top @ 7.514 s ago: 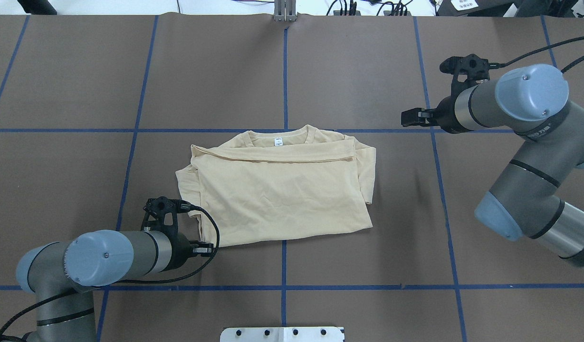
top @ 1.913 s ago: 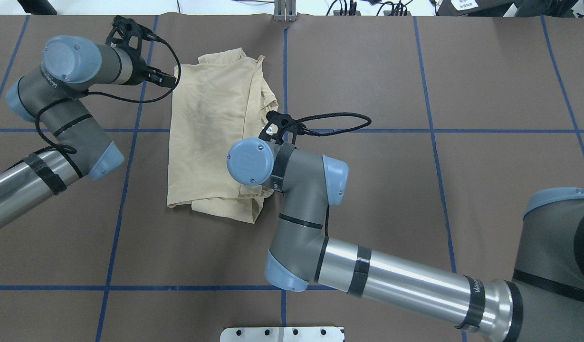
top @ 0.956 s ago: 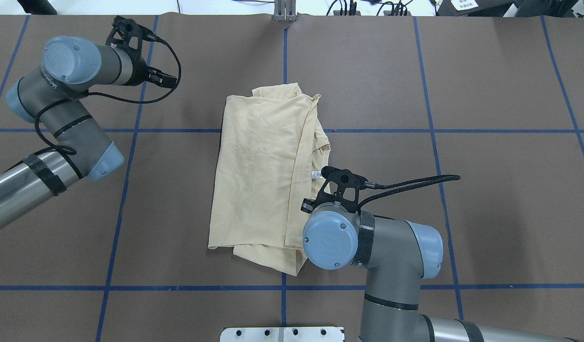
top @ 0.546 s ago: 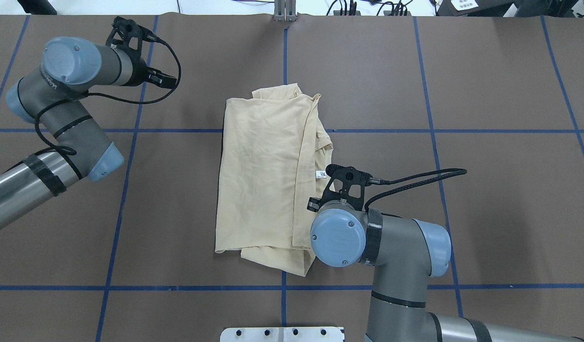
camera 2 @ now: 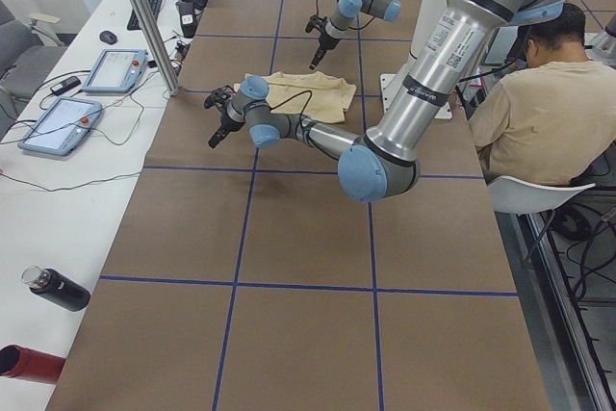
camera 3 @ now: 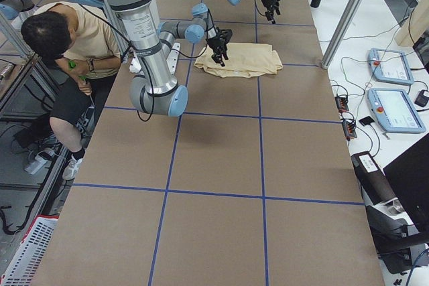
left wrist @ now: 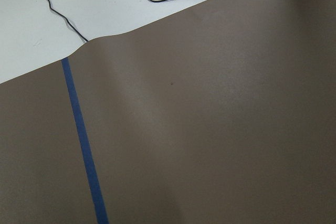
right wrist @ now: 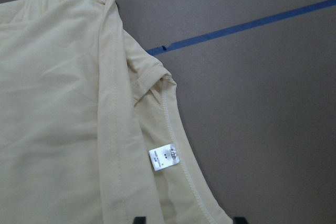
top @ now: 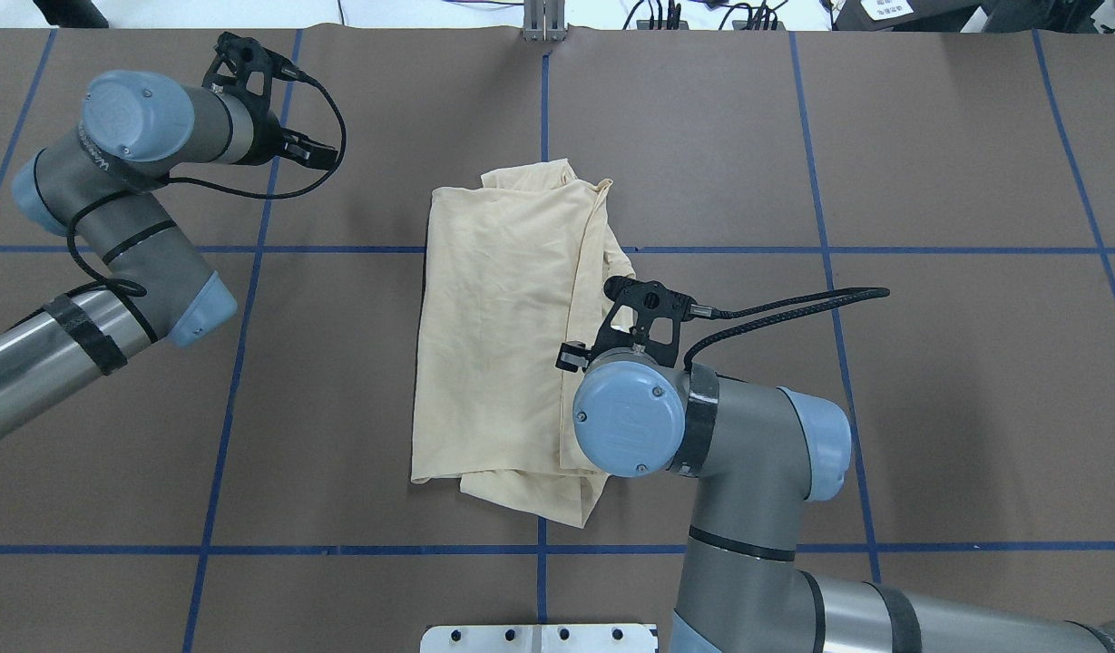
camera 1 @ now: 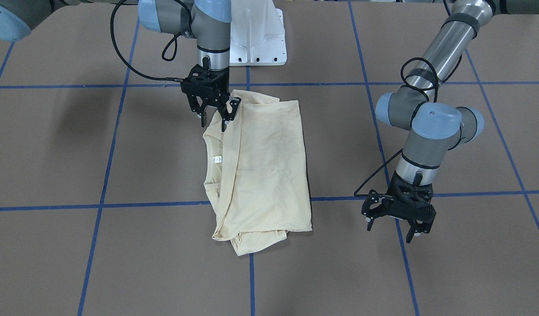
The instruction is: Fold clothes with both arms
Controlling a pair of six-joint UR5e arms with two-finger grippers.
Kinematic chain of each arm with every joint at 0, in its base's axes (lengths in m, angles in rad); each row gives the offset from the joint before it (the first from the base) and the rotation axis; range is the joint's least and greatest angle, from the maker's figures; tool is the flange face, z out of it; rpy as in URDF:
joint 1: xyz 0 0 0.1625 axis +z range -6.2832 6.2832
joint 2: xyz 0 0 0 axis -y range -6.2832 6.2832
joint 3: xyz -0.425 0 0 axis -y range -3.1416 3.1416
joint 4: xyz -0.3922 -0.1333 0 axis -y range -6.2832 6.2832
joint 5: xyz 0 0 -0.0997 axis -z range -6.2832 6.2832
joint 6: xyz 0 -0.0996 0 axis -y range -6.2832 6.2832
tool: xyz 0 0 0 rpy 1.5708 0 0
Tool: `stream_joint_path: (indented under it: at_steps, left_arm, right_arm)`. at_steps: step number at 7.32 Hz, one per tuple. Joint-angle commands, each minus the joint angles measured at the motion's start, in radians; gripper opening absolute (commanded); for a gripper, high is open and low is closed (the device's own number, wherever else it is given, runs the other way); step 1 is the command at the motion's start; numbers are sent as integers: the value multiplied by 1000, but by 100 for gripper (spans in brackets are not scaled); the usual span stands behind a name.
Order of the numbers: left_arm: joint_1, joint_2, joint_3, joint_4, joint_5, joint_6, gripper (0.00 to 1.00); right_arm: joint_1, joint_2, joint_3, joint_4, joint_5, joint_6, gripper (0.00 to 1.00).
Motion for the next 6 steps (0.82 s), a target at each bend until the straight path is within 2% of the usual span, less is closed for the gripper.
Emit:
stream_joint_path:
  at_steps: [1, 3, 5, 6]
  left_arm:
    - [0, 0, 0, 0, 0, 0, 100]
    - [0, 0, 1, 0, 0, 0, 100]
    - [0, 0, 3, 0, 0, 0, 100]
    - [0, 2, 3, 0, 0, 0, 100]
  right_arm:
    - [11, 109, -141, -7, 87, -7, 100]
    - [41, 125, -166, -45, 314, -190, 100]
    - [33, 179, -177, -124, 395, -222, 100]
    - [19, 199, -192, -164, 397, -245, 100]
